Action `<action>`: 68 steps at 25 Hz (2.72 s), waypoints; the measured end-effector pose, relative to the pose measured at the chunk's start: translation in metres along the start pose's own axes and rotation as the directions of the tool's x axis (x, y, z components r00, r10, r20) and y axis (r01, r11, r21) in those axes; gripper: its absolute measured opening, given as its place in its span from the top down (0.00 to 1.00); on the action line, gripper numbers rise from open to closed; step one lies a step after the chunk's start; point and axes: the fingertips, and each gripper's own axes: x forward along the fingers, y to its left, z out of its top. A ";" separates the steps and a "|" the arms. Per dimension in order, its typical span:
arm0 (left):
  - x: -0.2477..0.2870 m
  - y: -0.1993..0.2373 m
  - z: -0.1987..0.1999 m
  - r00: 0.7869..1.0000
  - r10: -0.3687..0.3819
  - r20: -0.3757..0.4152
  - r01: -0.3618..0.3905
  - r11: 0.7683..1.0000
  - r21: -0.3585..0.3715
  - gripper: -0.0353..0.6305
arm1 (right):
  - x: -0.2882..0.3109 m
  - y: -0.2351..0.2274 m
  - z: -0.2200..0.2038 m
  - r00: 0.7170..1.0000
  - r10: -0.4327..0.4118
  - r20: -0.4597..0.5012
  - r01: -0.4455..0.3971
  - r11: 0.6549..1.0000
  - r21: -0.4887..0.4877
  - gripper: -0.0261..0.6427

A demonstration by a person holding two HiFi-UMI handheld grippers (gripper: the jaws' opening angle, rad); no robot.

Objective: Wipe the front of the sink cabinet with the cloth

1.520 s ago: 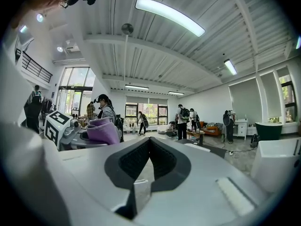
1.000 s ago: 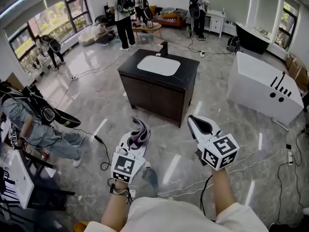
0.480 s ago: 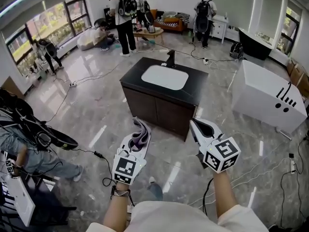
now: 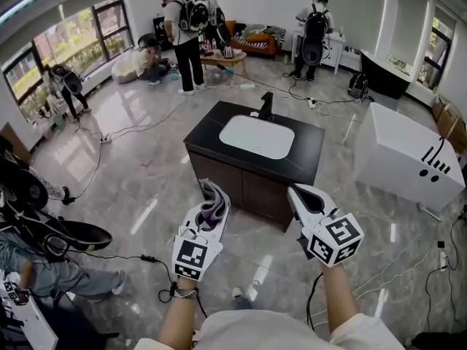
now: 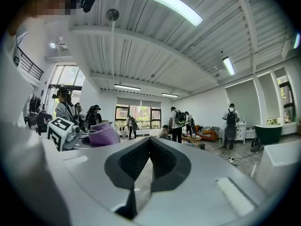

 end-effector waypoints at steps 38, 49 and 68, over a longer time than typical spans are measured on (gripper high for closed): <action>0.131 0.176 -0.070 0.999 -0.001 -0.052 -0.002 0.998 -0.057 0.88 | 0.222 -0.070 -0.034 0.996 -0.014 -0.089 0.016 1.000 0.022 0.95; 0.212 0.209 -0.090 0.996 0.049 -0.078 -0.053 0.997 -0.049 0.88 | 0.268 -0.142 -0.047 0.996 -0.004 -0.088 0.005 1.000 0.006 0.95; 0.322 0.207 -0.285 0.998 0.015 -0.057 -0.016 1.000 -0.015 0.88 | 0.346 -0.214 -0.270 0.987 -0.048 -0.151 0.051 0.999 0.016 0.95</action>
